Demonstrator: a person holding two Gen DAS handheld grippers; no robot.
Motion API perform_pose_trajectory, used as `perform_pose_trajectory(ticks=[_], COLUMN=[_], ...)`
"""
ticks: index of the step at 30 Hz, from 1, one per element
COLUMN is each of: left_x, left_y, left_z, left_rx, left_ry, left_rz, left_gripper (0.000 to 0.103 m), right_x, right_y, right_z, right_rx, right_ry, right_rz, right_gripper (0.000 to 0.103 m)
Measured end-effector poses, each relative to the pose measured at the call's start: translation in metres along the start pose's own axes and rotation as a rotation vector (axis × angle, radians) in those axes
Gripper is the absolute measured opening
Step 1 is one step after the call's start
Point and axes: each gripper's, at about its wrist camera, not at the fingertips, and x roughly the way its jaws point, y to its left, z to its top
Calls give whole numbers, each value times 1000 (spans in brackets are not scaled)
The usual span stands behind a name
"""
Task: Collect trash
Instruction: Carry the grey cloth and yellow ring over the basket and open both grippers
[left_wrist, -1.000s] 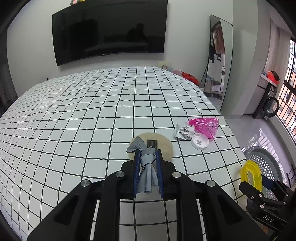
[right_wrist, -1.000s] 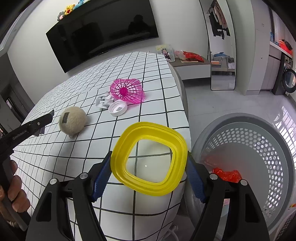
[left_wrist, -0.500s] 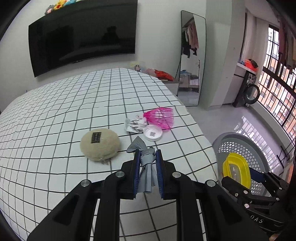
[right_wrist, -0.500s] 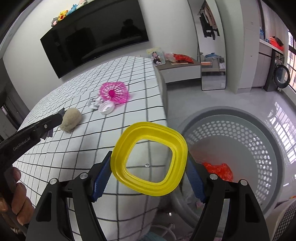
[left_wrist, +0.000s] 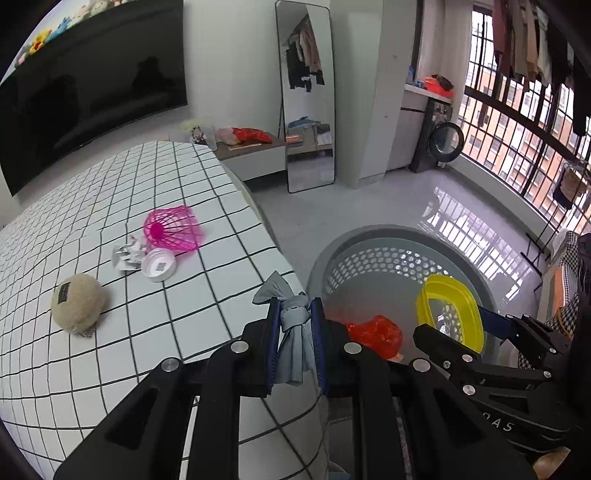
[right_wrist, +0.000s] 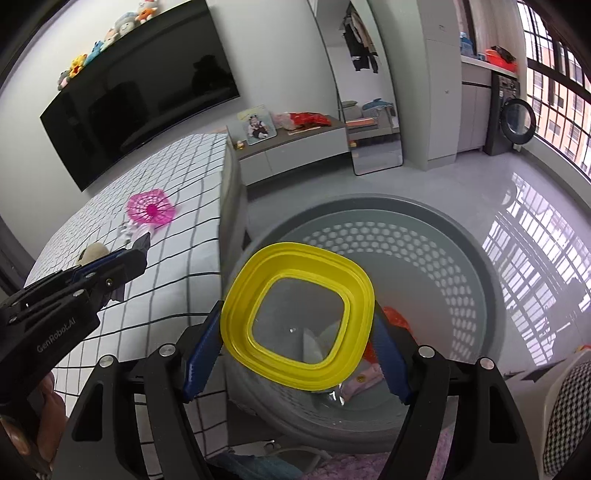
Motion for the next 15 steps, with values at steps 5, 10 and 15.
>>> perform_pose_trajectory(ticks=[5,10,15], left_x=[10,27,38], left_y=[-24,-42,-56], left_z=[2,3,6], left_rx=[42,77,94], left_ry=[25,63,87], left_rz=[-20,-31,-35], left_gripper=[17,17,17], right_x=[-1,1,4], right_y=[-25,-46,-60], right_z=[-3,-3,-3], right_rx=[33,68,87], right_ry=[3,5,11], right_rz=[-22,-32,-35], right_gripper=[72,72,72])
